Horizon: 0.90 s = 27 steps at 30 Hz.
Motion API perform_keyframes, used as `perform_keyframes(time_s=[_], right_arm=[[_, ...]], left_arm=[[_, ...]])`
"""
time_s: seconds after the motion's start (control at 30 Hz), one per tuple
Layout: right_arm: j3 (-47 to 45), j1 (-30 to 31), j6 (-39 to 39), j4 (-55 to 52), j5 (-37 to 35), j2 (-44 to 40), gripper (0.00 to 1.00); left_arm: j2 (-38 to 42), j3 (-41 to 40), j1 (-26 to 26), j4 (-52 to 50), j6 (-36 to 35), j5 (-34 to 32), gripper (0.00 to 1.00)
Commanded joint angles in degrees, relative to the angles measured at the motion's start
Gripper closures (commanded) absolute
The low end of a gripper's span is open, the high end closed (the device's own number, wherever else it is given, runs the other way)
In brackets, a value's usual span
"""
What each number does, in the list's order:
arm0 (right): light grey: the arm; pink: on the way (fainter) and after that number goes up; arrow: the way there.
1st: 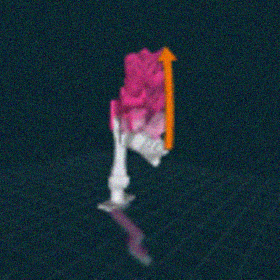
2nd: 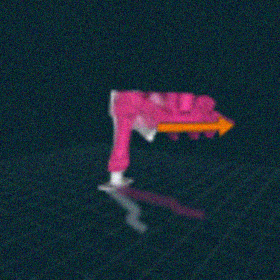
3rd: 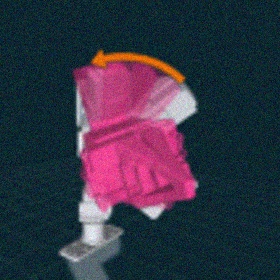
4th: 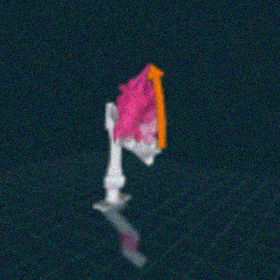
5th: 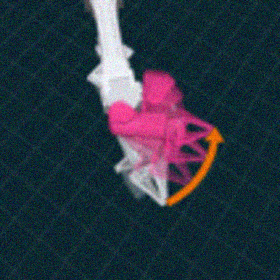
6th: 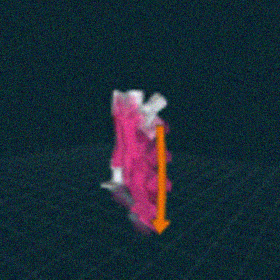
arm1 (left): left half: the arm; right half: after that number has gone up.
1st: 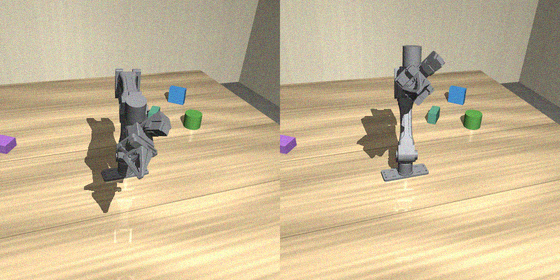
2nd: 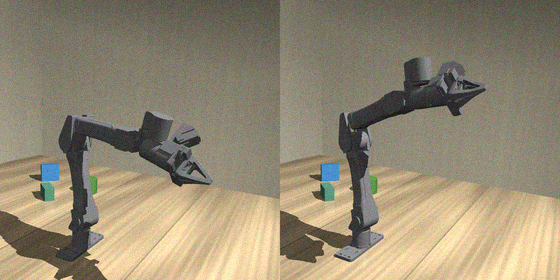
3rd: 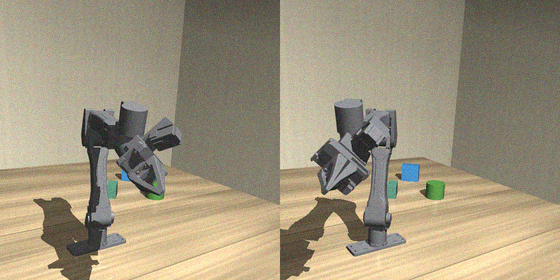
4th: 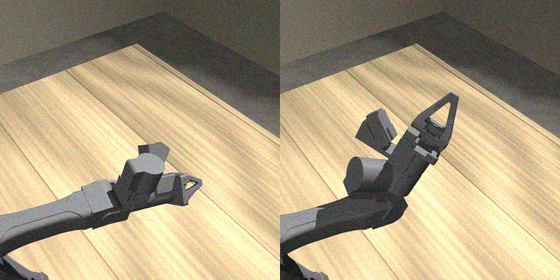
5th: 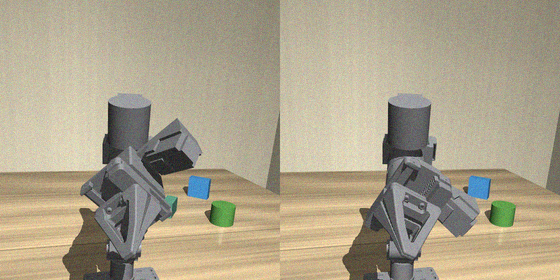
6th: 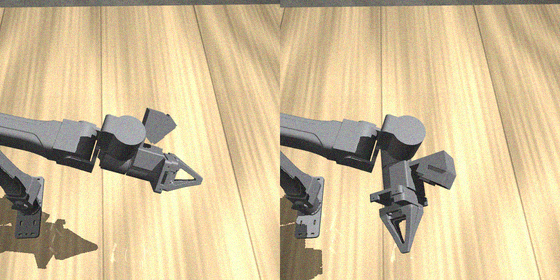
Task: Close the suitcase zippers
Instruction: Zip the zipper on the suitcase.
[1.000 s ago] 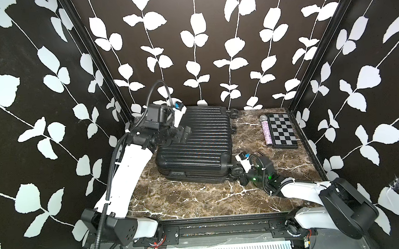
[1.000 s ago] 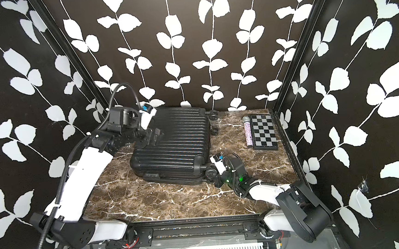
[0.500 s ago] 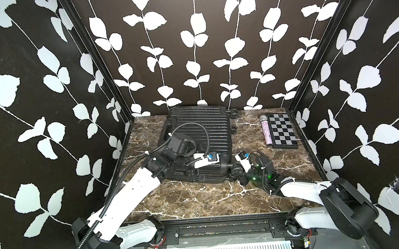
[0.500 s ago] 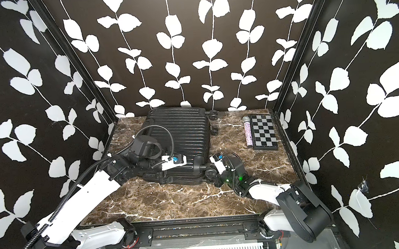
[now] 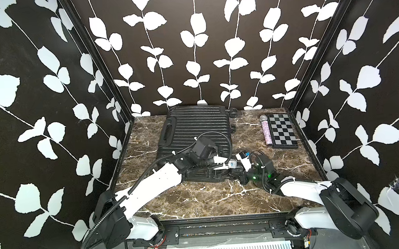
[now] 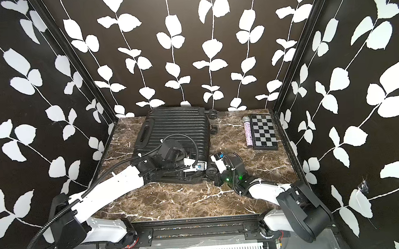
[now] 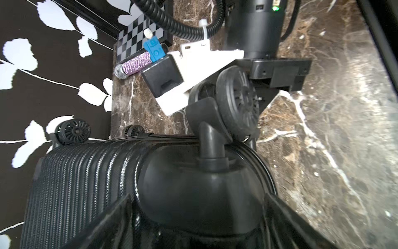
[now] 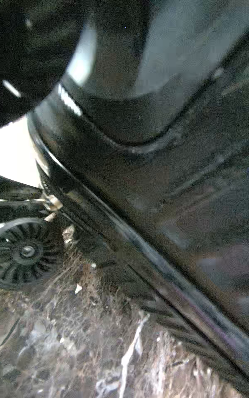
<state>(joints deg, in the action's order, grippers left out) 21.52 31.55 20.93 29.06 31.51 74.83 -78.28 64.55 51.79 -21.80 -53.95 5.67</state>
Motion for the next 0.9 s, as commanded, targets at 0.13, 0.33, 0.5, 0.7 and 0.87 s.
perform_keyframes(time_s=[0.13, 0.33, 0.5, 0.7, 0.87], right_arm=[[-0.07, 0.09, 14.97, 7.29, 6.15, 0.94, 1.00], [-1.57, 0.24, 24.54, 15.63, 7.36, 4.02, 1.00], [-2.28, 0.68, 29.24, 20.69, 7.64, 5.93, 1.00], [-2.54, 2.75, 32.03, 23.40, 6.43, 5.69, 1.00], [-2.93, 3.94, 32.99, 24.88, 4.73, 6.14, 1.00]], left_arm=[[-3.83, -1.63, -0.64, 17.14, 2.16, -11.07, 0.06], [-7.24, -0.80, -0.64, 22.36, 4.09, -14.42, 0.06], [-10.61, 1.56, -0.64, 24.55, 5.05, -16.84, 0.07], [-13.65, 3.25, -0.65, 27.26, 5.33, -17.81, 0.08], [-16.11, 5.43, -0.65, 26.99, 6.65, -16.59, 0.11]])
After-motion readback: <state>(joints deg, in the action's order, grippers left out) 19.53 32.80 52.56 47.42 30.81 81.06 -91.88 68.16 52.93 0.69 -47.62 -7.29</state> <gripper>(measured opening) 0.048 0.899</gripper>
